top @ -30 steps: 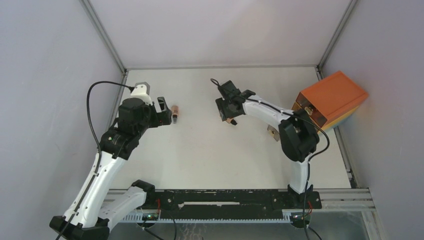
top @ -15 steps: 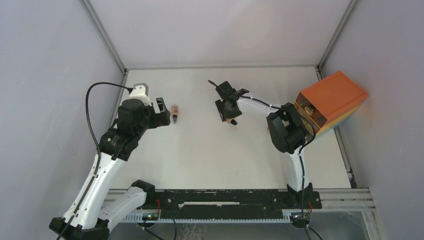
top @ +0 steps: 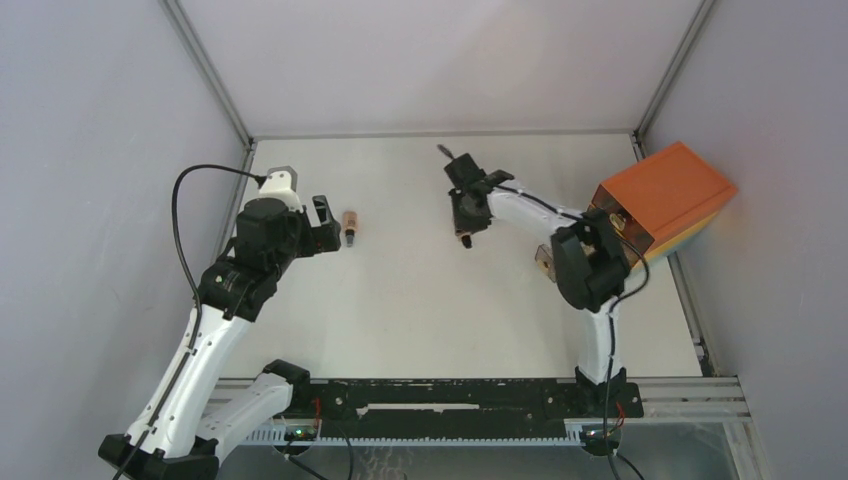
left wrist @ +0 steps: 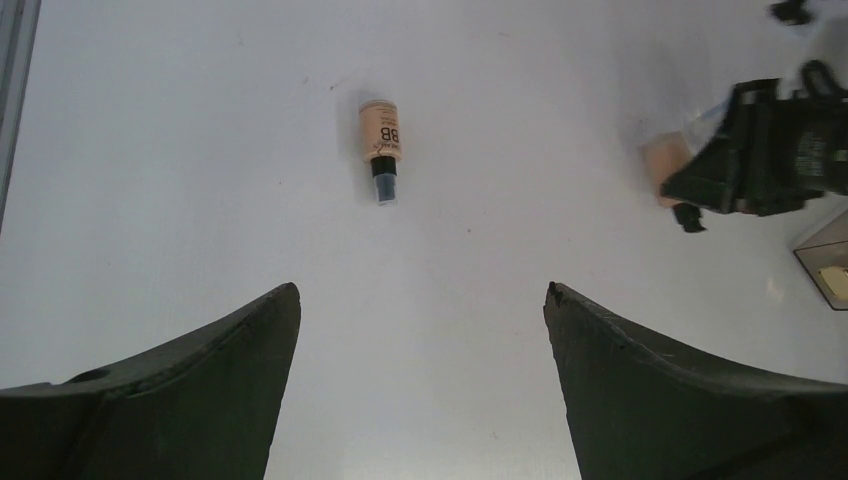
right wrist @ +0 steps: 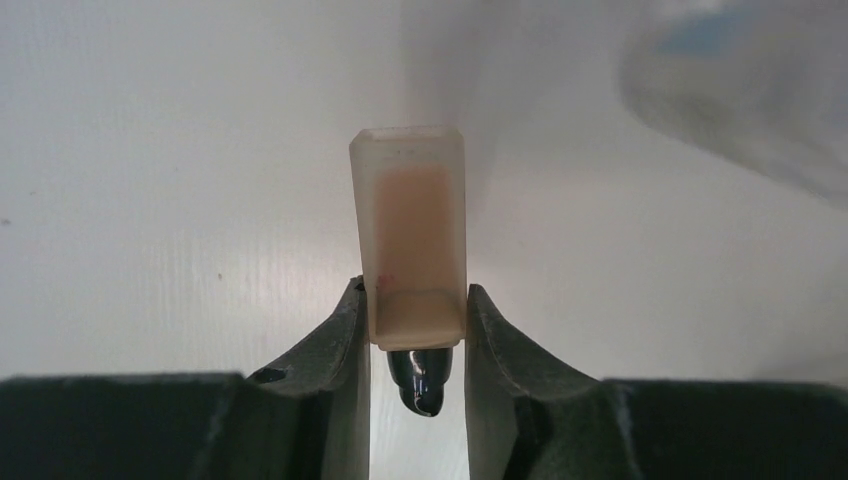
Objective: Organize the makeup
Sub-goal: Pick up the makeup from the center of the board, then place the makeup in the drawer.
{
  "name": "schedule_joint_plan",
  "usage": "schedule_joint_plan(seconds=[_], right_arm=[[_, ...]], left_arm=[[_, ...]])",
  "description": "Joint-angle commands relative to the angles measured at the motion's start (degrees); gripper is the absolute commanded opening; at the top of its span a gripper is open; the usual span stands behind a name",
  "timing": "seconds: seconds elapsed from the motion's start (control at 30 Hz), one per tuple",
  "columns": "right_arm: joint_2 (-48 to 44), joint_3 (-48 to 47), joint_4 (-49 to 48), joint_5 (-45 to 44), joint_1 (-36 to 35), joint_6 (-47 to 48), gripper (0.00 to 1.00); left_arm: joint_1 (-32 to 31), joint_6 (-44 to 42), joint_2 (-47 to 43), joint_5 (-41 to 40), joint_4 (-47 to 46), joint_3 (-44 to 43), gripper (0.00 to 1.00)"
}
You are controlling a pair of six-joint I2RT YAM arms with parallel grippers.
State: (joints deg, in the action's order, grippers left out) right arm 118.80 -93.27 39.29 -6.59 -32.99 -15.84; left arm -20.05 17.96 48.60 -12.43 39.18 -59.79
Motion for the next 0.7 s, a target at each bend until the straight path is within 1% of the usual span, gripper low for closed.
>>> schedule_joint_plan(seconds=[0.0,0.1,0.17,0.23,0.33,0.37,0.43,0.67], right_arm=[[-19.3,6.2,3.3,-4.2,5.1,-19.1,0.1],[-30.5,19.1,1.2,-3.3,11.5,-28.7,0.09],[-37.0,26.4,-0.5,-1.4,16.8,-33.7,0.05],[-43.7,31.9,-2.6,-0.4,19.9,-37.0,0.03],[-49.5,36.7,-3.8,-3.1,21.6,-40.4,0.02],[-50.6,37.1,-3.0,-5.6,21.9,-41.8,0.04],[-51.2,37.5,-2.0,-7.3,22.7,-42.7,0.06],[-46.9,38.8,-3.2,-6.1,26.5,-43.0,0.06]], left_arm=[[0.4,-0.6,-0.2,-0.4,-1.9,0.3,0.95],[0.4,-0.5,0.4,0.5,-2.5,0.2,0.95],[0.4,-0.5,0.6,1.0,-2.8,0.4,0.95],[0.3,-0.6,0.8,1.4,-3.1,0.5,0.95],[0.4,-0.7,1.2,1.9,-3.2,0.1,0.95],[0.4,-0.7,1.1,2.0,-3.2,0.1,0.95],[0.4,-0.5,0.8,2.1,-3.4,0.2,0.95],[0.4,-0.4,0.1,2.3,-3.2,0.5,0.95]])
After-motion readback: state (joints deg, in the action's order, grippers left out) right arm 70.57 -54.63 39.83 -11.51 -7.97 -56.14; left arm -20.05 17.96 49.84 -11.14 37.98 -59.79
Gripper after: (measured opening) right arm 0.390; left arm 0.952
